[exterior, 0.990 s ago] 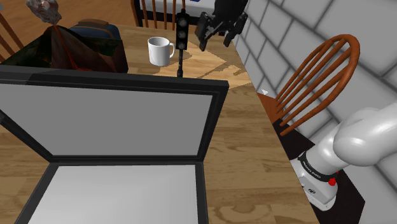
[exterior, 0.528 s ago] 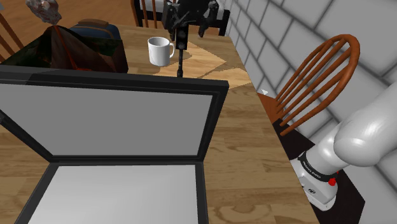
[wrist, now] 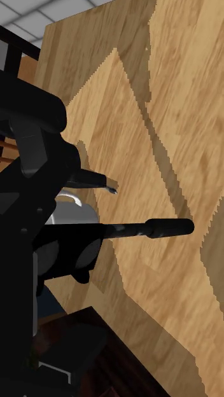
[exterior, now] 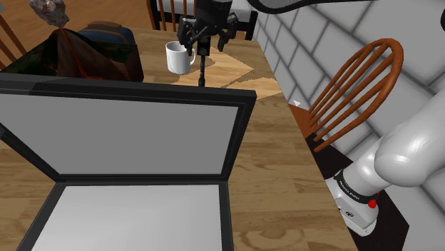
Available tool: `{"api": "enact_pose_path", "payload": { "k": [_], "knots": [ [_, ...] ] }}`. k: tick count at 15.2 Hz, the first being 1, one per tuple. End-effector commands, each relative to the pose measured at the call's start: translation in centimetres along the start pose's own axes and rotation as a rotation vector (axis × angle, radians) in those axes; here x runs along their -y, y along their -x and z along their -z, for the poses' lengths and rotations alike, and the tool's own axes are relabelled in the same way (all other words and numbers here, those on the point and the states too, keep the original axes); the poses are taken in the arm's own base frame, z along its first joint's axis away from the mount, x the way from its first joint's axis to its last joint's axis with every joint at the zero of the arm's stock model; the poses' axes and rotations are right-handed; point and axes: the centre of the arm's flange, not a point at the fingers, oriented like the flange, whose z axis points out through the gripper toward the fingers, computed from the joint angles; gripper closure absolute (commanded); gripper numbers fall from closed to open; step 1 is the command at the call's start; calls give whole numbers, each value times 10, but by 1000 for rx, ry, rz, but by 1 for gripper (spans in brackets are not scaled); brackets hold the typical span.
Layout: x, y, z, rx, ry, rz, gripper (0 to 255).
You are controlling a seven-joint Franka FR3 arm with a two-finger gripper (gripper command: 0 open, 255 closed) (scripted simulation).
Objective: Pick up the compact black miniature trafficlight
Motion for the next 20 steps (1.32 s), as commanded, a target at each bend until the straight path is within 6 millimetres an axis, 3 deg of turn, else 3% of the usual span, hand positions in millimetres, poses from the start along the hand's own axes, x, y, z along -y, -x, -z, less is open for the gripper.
{"api": "enact_pose_path", "payload": {
  "k": [1,2,11,20],
  "knots": [
    [1,2,-5,0,0,0,0],
    [1,2,-5,0,0,0,255],
    [1,2,-5,0,0,0,255],
    [-2,-15,40,0,0,0,255]
  ]
}}
